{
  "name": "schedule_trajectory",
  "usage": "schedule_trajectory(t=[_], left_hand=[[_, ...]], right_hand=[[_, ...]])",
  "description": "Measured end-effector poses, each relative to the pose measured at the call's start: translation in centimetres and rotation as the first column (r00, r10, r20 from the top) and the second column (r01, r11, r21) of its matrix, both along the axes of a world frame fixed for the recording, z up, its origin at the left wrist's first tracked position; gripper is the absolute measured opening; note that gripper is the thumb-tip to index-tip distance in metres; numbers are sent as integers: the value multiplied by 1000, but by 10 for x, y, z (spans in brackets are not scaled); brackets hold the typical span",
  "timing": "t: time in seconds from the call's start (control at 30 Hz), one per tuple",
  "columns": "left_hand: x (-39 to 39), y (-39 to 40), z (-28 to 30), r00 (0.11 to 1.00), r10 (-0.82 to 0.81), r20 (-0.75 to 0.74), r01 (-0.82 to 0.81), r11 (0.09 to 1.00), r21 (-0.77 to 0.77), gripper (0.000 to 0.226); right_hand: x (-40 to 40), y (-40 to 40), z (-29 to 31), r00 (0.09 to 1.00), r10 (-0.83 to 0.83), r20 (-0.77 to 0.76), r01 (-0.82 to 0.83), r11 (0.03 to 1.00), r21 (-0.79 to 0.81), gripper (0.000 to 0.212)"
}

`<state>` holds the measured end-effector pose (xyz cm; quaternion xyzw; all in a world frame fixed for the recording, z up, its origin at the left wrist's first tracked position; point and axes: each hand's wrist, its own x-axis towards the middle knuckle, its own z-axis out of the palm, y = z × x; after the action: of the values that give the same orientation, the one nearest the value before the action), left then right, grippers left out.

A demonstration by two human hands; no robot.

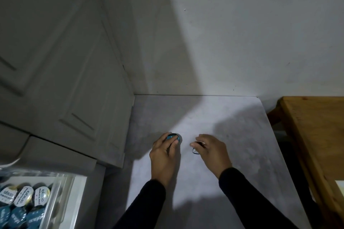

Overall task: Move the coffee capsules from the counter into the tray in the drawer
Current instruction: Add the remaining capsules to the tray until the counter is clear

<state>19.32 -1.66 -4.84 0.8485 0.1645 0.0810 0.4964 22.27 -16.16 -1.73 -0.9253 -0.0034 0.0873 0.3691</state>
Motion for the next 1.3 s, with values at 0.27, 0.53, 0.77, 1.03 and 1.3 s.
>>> schedule_trajectory(t=[0.27,0.53,0.77,1.03,1.3], left_hand=[[-3,-1,2,994,104,-36,-109,973,-203,21],[-5,-1,12,988,130,-80,-149,934,-325,29],[-17,7,51,994,97,-58,-113,884,-453,33],[-74,46,124,999,-8,38,27,859,-512,23],[-124,119,167,997,-40,61,64,880,-470,27]], right_hand=[[-12,-7,-7,996,74,52,-73,997,-10,26],[-8,-1,0,1000,-31,2,31,999,-25,17],[-25,2,37,967,-219,-127,252,879,405,38],[-72,27,98,983,-134,-124,183,699,691,26],[-108,89,146,992,-22,-123,106,668,736,20]])
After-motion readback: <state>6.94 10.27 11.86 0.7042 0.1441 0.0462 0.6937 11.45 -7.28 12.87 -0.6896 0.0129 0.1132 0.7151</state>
